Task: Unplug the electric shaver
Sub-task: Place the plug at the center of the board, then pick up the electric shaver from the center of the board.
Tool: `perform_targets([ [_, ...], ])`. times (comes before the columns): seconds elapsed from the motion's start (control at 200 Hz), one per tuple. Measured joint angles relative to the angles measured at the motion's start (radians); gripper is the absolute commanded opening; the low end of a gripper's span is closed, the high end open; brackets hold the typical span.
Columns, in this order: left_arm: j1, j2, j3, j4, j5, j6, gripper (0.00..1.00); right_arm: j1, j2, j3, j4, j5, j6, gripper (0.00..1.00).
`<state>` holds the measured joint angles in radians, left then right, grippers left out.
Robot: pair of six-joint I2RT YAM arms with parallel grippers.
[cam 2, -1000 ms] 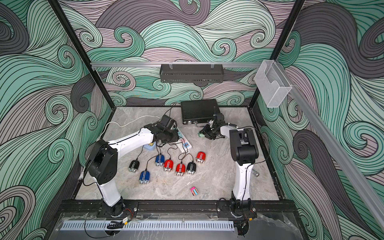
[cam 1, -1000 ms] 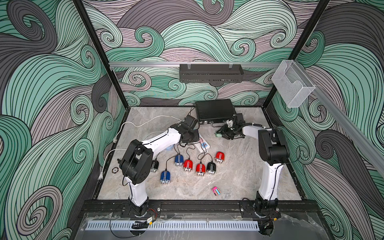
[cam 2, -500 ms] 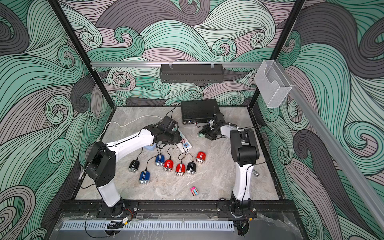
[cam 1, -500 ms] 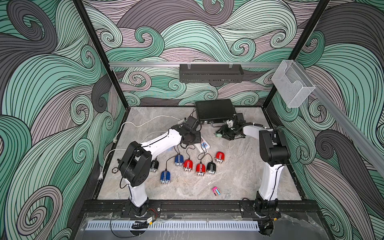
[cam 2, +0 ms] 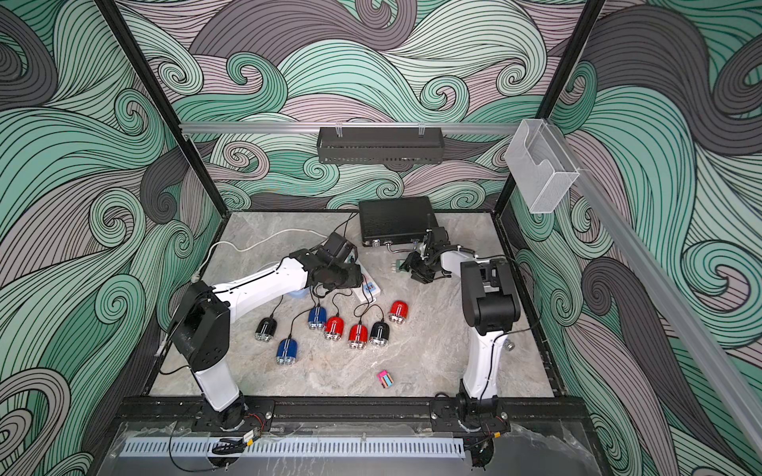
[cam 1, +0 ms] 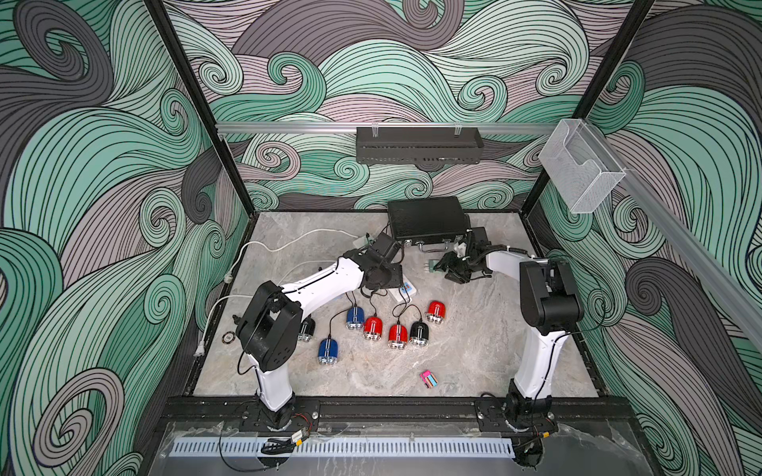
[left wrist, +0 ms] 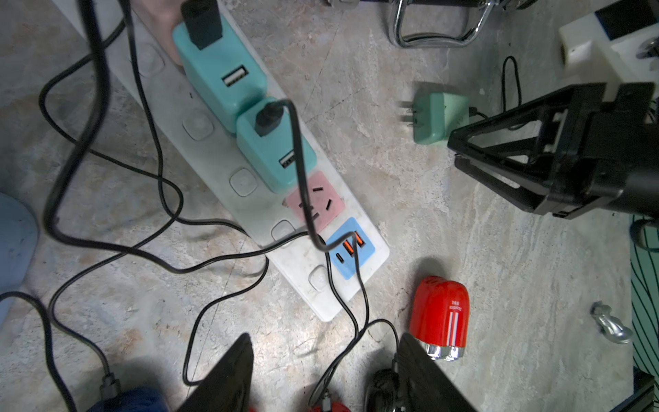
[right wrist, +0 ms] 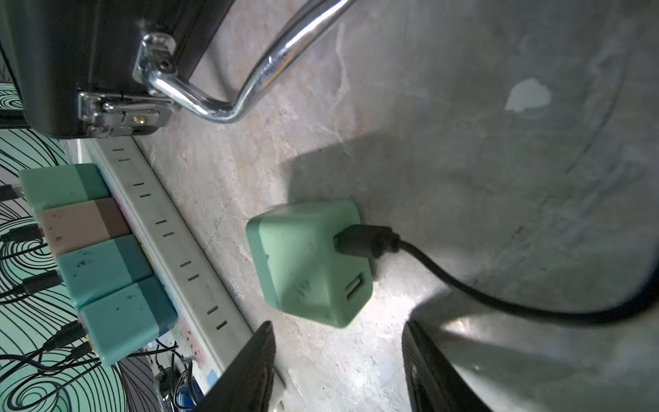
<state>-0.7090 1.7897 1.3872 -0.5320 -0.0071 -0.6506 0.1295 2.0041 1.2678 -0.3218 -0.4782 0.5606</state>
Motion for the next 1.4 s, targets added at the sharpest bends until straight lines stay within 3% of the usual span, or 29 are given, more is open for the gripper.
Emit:
perform_targets([
  [0.57,-0.201,0.019,0.09,-0.109,-0.064,0.012,0.71,0.018,-0.33,-0.248,-0.072,0.137,-0.046,0.57],
  [0.991,-0.381,0.111,0.09,-0.134,-0.133,-0.037,0.69,0.067,-0.515,-0.358,-0.101,0.244,-0.074,0.57],
  [1.401,-0.422,0.19,0.09,-0.167,-0.19,-0.076,0.68,0.074,-0.624,-0.423,-0.122,0.302,-0.088,0.59],
])
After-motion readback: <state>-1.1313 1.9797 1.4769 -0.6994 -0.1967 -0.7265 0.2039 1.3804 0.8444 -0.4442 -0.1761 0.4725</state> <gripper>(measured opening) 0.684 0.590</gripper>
